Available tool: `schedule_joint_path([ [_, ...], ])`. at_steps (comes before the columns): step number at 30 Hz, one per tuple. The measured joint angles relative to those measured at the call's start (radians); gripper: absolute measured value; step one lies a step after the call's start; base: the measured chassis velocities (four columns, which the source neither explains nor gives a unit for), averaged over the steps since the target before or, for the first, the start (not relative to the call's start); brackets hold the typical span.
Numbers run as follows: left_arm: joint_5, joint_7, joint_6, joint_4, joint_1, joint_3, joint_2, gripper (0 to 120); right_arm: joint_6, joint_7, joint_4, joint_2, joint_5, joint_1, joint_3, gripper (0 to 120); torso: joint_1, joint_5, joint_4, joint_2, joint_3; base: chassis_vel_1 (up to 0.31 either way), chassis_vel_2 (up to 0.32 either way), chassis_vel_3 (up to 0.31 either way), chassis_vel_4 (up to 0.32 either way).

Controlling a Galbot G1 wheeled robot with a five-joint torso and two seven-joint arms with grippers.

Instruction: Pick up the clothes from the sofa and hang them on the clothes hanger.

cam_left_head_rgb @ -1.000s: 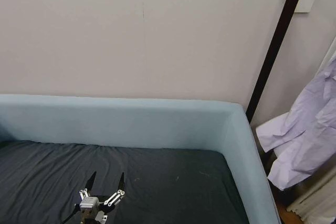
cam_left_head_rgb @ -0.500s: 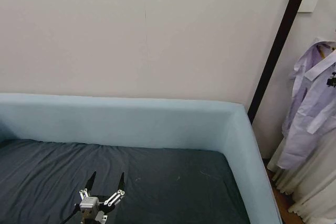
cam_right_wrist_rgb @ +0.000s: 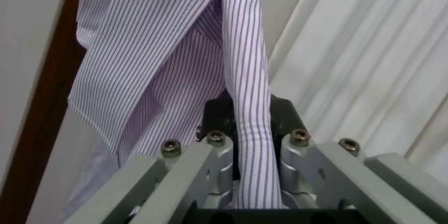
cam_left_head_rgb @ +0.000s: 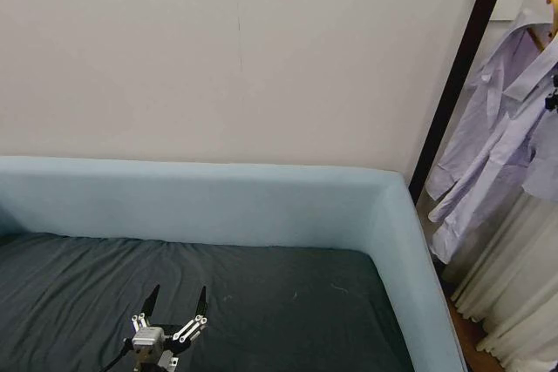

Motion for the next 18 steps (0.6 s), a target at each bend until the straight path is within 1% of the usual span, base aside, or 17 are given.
schedule_joint_path([
  [7, 0.000, 0.000, 0.000, 0.000, 0.000, 0.000, 0.000, 100, -0.032, 0.017, 0.018, 0.024, 0.018, 0.076, -0.066, 5, 0.000, 0.0001, -0.0003, 0.000, 0.000, 0.000, 0.000, 0.000, 0.000],
  [11, 0.000, 0.000, 0.000, 0.000, 0.000, 0.000, 0.000, 100, -0.110, 0.056, 0.019, 0.055, 0.111, 0.138, -0.108, 5, 0.000, 0.0001, 0.0001, 0.000, 0.000, 0.000, 0.000, 0.000, 0.000],
  [12, 0.000, 0.000, 0.000, 0.000, 0.000, 0.000, 0.000, 100, -0.110, 0.056, 0.019, 0.055, 0.111, 0.138, -0.108, 5, 0.000, 0.0001, 0.0001, 0.000, 0.000, 0.000, 0.000, 0.000, 0.000],
  [14, 0.000, 0.000, 0.000, 0.000, 0.000, 0.000, 0.000, 100, -0.158, 0.080, 0.019, 0.071, 0.169, 0.178, -0.133, 5, 0.000, 0.0001, -0.0001, 0.000, 0.000, 0.000, 0.000, 0.000, 0.000],
  [18, 0.000, 0.000, 0.000, 0.000, 0.000, 0.000, 0.000, 100, -0.178, 0.103, -0.008, 0.100, 0.213, 0.232, -0.166, 5, 0.000, 0.0001, -0.0003, 0.000, 0.000, 0.000, 0.000, 0.000, 0.000],
])
